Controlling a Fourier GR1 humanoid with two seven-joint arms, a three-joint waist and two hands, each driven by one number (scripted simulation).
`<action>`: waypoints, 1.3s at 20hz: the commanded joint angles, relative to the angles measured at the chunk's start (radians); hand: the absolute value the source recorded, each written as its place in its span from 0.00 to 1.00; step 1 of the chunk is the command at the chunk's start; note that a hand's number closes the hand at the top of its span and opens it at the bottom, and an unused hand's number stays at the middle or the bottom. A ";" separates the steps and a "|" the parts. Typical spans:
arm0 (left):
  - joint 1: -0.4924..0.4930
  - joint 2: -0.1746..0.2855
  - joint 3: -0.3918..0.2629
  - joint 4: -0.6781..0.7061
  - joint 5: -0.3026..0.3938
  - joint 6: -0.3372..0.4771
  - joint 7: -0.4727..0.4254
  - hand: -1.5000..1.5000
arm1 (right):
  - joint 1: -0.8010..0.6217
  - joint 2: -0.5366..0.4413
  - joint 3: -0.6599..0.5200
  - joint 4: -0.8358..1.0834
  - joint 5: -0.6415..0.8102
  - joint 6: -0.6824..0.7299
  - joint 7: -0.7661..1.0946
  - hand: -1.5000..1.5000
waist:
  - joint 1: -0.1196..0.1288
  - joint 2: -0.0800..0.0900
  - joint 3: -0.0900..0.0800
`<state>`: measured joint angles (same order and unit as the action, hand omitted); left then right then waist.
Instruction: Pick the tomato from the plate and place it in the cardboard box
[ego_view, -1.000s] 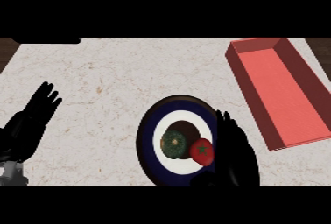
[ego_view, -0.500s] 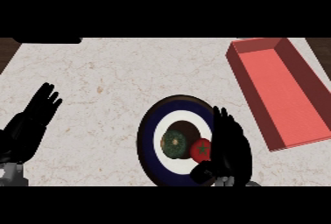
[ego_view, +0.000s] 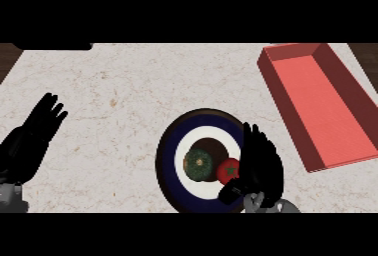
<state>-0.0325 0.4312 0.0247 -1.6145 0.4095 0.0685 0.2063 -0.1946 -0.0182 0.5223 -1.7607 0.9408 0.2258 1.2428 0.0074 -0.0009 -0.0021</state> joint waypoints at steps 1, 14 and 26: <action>0.037 -0.034 -0.038 -0.054 -0.026 0.029 0.018 0.50 | -0.057 0.017 -0.020 0.035 -0.020 0.067 0.244 0.00 | 0.007 -0.002 0.001; -0.025 -0.016 0.018 0.024 -0.004 -0.026 0.014 0.50 | -0.044 0.017 0.014 0.125 -0.064 0.005 0.244 0.00 | -0.001 0.001 0.001; 0.037 -0.069 -0.004 -0.011 -0.064 -0.009 -0.035 0.50 | -0.060 0.017 -0.005 0.171 -0.064 0.009 0.223 0.00 | -0.002 -0.001 0.001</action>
<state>-0.0215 0.3834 0.0310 -1.6108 0.3685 0.0572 0.1983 -0.2200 -0.0183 0.5168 -1.5847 0.8792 0.1812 1.2383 0.0063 -0.0007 -0.0006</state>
